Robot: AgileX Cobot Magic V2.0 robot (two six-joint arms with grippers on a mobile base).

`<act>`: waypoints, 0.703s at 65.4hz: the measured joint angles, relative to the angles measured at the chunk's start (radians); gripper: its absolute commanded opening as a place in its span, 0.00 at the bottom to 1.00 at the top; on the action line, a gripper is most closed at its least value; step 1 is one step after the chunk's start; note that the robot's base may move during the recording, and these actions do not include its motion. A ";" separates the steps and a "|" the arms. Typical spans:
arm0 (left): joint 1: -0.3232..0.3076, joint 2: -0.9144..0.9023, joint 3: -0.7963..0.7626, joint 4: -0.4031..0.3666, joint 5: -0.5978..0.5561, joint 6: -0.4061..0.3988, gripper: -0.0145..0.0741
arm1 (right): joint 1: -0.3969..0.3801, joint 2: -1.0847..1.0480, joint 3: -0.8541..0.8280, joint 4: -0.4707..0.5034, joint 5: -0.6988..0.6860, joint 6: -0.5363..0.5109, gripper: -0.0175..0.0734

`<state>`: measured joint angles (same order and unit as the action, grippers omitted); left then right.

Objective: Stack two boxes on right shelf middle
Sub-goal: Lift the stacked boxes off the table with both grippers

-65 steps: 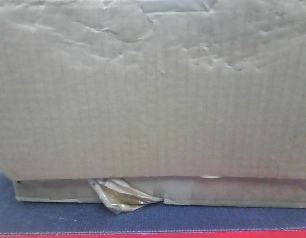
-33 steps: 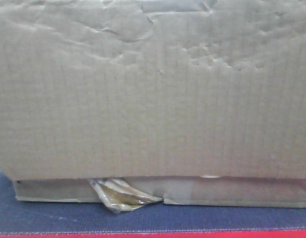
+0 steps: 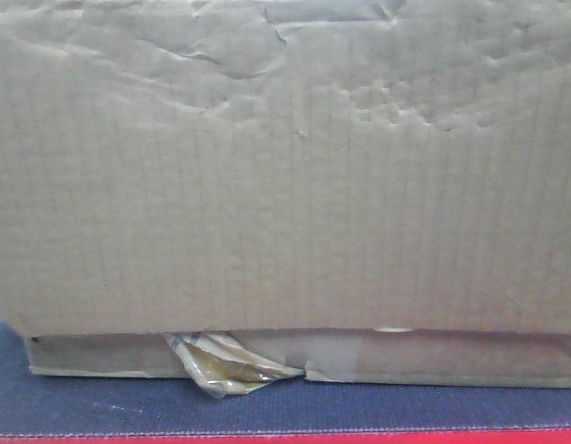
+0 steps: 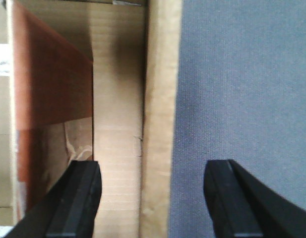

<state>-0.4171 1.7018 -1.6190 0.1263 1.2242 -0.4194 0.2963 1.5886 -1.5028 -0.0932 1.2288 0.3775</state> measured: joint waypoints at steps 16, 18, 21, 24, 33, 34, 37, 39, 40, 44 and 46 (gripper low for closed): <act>0.000 0.000 0.000 0.000 0.000 0.000 0.55 | 0.000 0.000 0.001 0.004 0.000 0.000 0.51; 0.000 0.000 0.000 0.000 0.000 0.000 0.55 | 0.000 0.000 0.001 0.004 0.000 0.000 0.48; 0.000 0.000 0.000 0.000 0.000 0.000 0.54 | 0.000 0.000 0.001 0.005 0.000 0.000 0.42; 0.000 0.000 0.000 0.000 0.000 0.000 0.52 | 0.000 0.000 0.001 0.005 0.000 0.000 0.33; 0.000 0.000 0.005 -0.002 -0.003 0.000 0.32 | 0.000 0.000 0.001 0.005 0.000 0.000 0.00; 0.000 0.000 0.008 -0.005 -0.005 0.000 0.27 | 0.000 0.000 0.001 0.003 0.000 0.000 0.01; 0.000 0.000 0.012 -0.010 -0.005 0.000 0.15 | 0.000 0.000 0.001 -0.002 0.000 0.000 0.02; 0.000 0.000 0.011 -0.007 -0.005 0.000 0.06 | 0.002 0.000 0.001 -0.002 0.000 0.000 0.02; 0.000 0.000 0.011 -0.005 -0.008 0.000 0.05 | 0.003 0.000 0.001 -0.004 0.000 0.000 0.02; 0.000 0.000 0.012 -0.003 -0.006 0.000 0.04 | 0.002 0.000 0.002 -0.006 -0.002 0.000 0.02; 0.000 0.000 0.012 -0.003 -0.006 0.000 0.04 | 0.003 0.000 0.003 -0.009 -0.002 0.000 0.02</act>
<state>-0.4171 1.7018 -1.6069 0.1237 1.2184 -0.4194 0.2994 1.5886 -1.4994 -0.1017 1.2269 0.3775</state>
